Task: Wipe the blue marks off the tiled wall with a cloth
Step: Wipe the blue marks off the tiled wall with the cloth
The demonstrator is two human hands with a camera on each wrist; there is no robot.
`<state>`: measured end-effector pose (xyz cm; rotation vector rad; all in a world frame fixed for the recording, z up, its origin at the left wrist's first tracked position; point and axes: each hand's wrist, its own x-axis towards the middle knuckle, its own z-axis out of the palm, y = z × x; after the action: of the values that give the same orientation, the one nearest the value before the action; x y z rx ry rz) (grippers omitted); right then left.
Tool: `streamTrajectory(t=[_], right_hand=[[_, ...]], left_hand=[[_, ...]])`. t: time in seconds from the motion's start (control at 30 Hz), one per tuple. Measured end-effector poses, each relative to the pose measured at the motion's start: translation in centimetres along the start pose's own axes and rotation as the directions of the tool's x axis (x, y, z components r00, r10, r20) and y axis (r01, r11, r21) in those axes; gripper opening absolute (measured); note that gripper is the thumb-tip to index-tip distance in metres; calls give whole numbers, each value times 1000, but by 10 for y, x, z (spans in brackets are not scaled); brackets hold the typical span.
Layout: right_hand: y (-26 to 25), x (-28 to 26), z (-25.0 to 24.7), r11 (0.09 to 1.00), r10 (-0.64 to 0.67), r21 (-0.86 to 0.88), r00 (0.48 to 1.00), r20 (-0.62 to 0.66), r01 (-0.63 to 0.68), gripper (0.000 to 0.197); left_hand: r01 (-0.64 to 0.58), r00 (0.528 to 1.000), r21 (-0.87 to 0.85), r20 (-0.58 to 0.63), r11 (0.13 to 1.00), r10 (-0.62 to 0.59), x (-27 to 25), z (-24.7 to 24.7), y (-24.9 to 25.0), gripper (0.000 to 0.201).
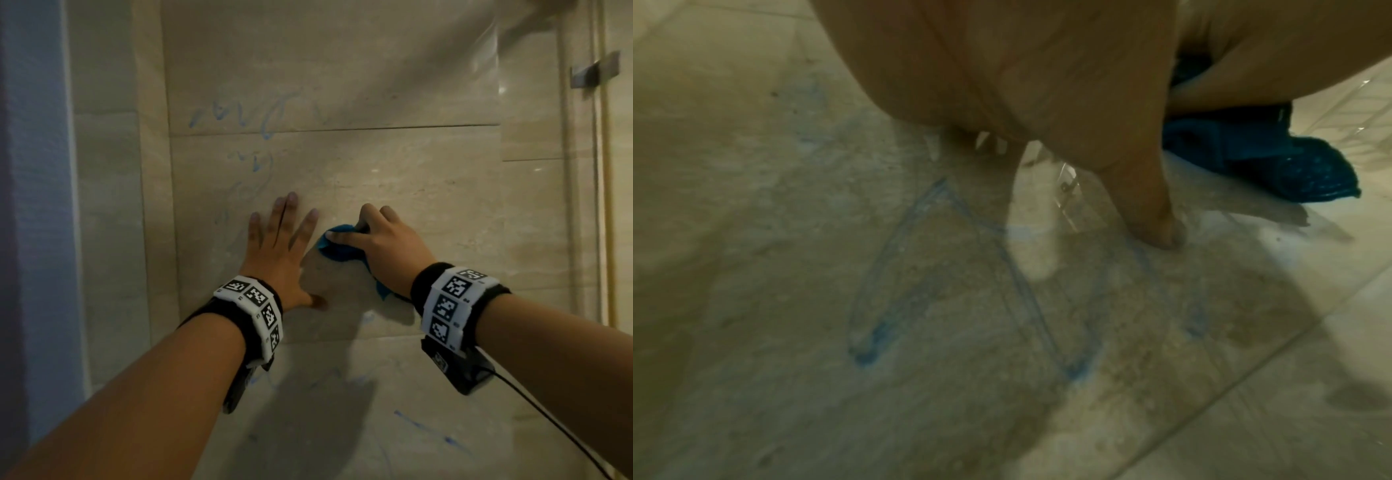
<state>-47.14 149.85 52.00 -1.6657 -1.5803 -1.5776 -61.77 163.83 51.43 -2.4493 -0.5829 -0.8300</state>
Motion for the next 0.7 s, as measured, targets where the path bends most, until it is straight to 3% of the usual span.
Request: streamTrajectory(t=[0.13, 0.43, 0.5, 0.63, 0.7], right_hand=[[-3, 4, 2, 998, 58, 37, 997, -43, -56, 47], [-4, -40, 14, 986, -165, 11, 985, 56, 165, 57], [0, -35, 10, 991, -133, 15, 990, 45, 132, 53], [4, -17, 7, 996, 76, 59, 995, -65, -72, 49], [5, -16, 12, 997, 61, 42, 994, -90, -58, 51]], left_hand=[[13, 1000, 11, 8, 1000, -14, 1, 0, 1, 142], [12, 1000, 28, -8, 1000, -12, -1, -2, 2, 142], [14, 1000, 37, -7, 999, -14, -1, -2, 2, 144], [12, 1000, 29, -9, 999, -12, 1, 2, 3, 148], [18, 1000, 33, -19, 999, -18, 2, 4, 2, 149]])
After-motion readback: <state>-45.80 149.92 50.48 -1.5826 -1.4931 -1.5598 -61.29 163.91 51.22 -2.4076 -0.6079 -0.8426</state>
